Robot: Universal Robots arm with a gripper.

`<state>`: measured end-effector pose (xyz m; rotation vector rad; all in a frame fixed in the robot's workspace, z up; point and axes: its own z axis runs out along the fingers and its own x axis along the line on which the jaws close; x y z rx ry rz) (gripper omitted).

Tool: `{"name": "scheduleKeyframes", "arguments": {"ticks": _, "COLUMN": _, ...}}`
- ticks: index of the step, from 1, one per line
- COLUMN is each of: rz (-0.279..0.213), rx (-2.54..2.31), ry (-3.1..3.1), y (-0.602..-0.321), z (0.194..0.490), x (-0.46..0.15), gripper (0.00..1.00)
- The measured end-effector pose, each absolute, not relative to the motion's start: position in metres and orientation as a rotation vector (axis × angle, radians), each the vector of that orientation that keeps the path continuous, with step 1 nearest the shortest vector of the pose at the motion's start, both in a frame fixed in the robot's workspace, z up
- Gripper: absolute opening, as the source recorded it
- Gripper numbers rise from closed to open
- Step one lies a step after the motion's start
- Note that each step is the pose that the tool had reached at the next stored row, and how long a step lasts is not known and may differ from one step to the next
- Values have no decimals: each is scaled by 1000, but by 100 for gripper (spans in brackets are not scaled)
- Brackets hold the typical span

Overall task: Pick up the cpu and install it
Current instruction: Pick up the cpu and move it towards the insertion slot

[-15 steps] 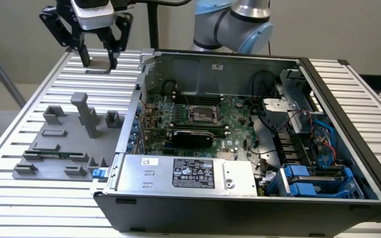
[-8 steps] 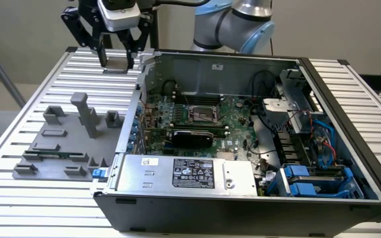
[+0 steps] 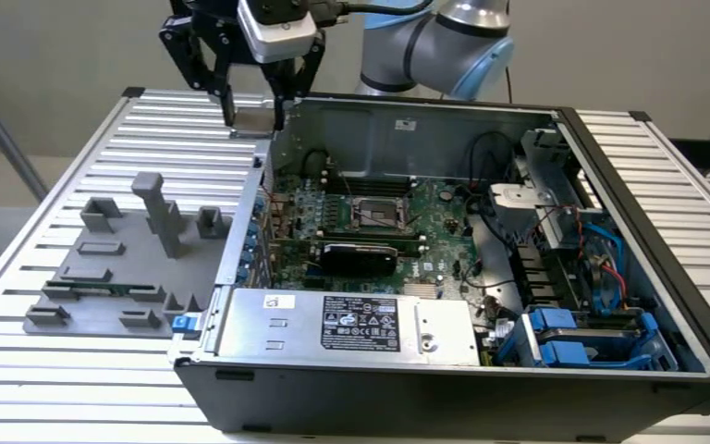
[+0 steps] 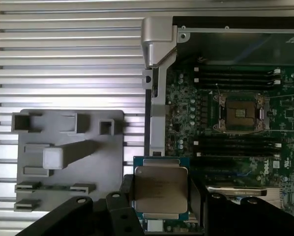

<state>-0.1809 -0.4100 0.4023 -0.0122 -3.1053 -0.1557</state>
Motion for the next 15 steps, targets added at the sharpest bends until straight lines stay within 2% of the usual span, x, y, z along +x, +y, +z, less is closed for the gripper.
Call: {"name": "scheduleKeyframes", "arguments": {"ticks": 15, "rz": -157, "rx": -13, "ry": -3099, "y": -406, "z": 384, "x": -113, "gripper": 54}}
